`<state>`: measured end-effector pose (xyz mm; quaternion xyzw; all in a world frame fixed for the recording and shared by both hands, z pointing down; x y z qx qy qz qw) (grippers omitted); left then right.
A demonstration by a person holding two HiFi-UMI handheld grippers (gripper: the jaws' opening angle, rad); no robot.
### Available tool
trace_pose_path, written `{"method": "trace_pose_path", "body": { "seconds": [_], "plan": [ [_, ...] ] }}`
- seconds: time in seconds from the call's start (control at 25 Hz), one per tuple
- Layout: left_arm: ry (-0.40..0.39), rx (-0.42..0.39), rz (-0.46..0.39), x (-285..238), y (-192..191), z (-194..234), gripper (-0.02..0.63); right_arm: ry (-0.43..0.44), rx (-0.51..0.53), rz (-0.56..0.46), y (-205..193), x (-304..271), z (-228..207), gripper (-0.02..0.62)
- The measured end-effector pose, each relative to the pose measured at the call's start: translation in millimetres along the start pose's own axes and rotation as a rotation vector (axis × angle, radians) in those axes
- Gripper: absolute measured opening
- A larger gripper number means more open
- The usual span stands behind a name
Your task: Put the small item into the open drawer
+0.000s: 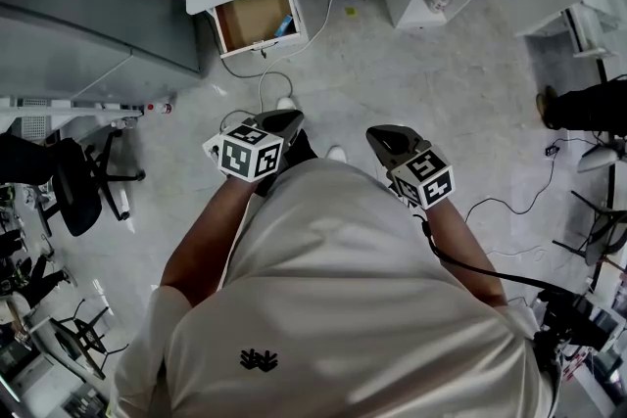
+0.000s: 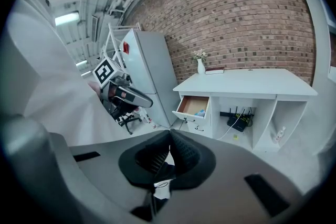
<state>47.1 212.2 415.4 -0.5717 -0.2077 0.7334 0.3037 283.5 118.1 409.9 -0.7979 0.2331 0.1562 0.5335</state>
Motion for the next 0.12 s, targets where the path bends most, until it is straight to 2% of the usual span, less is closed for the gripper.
{"method": "trace_pose_path", "body": {
  "seconds": [0.12],
  "plan": [
    [0.002, -0.003, 0.005, 0.7, -3.3, -0.2, 0.029, -0.002, -0.002, -0.004, -1.9, 0.0, 2.6, 0.029]
  ]
}}
Point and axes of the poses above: the fingertips, and each gripper's own axes: x backward along the fingers, z to its left, y out of its top, the point moved 9 cm from there along x, backward along the fingers, and after that the axes turned 12 degrees about y, right-handed, at the moved point
